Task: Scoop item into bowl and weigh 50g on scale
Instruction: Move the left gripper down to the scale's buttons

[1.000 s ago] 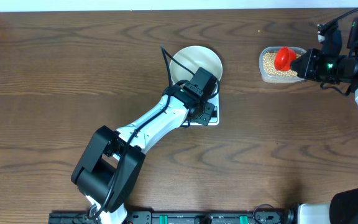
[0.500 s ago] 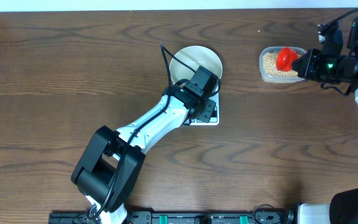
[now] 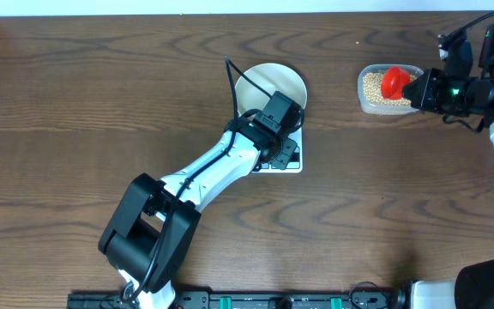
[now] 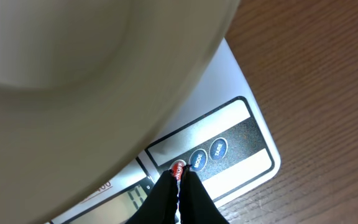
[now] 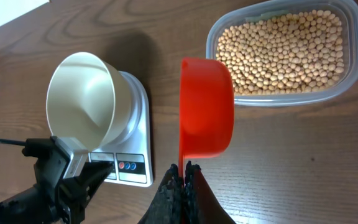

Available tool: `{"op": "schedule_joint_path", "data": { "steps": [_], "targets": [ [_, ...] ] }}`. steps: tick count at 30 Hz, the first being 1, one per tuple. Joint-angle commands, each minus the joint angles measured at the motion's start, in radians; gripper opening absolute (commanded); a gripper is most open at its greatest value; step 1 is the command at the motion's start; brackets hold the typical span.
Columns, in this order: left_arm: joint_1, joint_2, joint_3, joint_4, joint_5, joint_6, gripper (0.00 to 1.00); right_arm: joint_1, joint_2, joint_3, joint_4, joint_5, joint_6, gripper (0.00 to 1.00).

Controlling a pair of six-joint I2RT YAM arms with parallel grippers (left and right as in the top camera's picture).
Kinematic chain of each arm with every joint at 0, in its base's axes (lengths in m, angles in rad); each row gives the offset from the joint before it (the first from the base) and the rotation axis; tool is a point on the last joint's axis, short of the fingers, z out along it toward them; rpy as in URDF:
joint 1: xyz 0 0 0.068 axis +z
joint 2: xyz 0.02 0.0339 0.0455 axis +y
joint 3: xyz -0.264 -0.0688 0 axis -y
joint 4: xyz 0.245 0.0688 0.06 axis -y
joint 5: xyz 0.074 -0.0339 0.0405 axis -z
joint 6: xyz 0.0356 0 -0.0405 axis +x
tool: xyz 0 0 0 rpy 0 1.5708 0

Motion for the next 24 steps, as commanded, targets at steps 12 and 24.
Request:
{"op": "schedule_joint_path", "data": {
  "steps": [12,24],
  "targets": [
    [0.001,0.018,-0.061,0.045,-0.012,0.035,0.07,-0.004,-0.022,0.021,-0.026,-0.002,-0.032,0.01],
    [0.001,0.039,-0.061,0.089,-0.012,0.035,0.08,-0.004,-0.022,0.021,-0.029,-0.002,-0.04,0.01]
  ]
}}
